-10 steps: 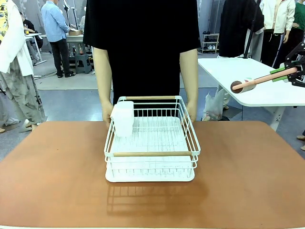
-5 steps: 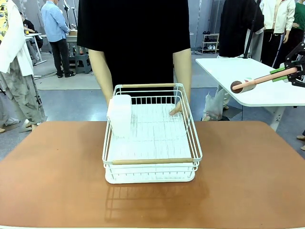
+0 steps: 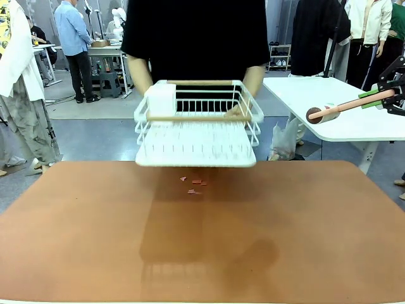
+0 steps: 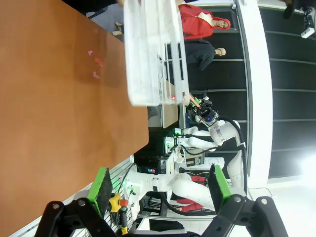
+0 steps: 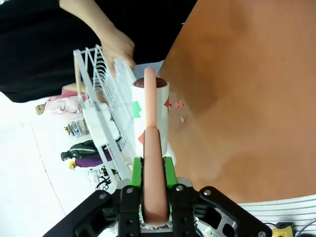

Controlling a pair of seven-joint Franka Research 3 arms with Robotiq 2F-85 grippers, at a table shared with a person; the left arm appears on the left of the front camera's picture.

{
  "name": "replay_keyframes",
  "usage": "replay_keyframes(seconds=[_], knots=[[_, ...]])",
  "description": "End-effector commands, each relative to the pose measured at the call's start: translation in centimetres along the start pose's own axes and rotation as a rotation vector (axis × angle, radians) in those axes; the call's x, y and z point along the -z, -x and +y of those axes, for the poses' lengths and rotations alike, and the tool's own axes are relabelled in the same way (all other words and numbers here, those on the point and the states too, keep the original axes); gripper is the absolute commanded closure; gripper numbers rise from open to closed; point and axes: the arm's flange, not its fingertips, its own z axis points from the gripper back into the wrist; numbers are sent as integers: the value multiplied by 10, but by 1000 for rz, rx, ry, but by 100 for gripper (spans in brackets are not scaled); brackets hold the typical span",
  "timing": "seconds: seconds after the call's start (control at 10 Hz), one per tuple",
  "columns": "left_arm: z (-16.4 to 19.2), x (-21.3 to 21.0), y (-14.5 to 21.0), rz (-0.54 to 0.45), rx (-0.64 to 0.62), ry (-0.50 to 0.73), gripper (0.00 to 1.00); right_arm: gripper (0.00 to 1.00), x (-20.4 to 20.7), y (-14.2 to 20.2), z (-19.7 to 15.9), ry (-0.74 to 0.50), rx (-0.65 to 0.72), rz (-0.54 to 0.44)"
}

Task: Clean the table.
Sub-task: Clean the table with the Lint Roller when the human lifts the Dish drying rack.

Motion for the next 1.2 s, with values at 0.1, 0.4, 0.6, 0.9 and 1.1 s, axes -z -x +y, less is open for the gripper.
replay_keyframes(seconds=[0.1, 0.4, 0.6, 0.9, 1.1], knots=[[-1, -2, 1, -1, 3, 3, 0, 100, 2, 1, 3, -10, -1, -12], [-1, -2, 1, -1, 3, 3, 0, 100, 2, 1, 3, -10, -1, -12], [-1, -2, 1, -1, 3, 3, 0, 79, 0, 0, 0, 0, 0, 0], [-1, -2, 1, -1, 3, 3, 0, 79, 25, -39, 38, 312, -324, 250], [-1, -2, 1, -1, 3, 3, 0, 79, 51, -64, 58, 427, -406, 337]])
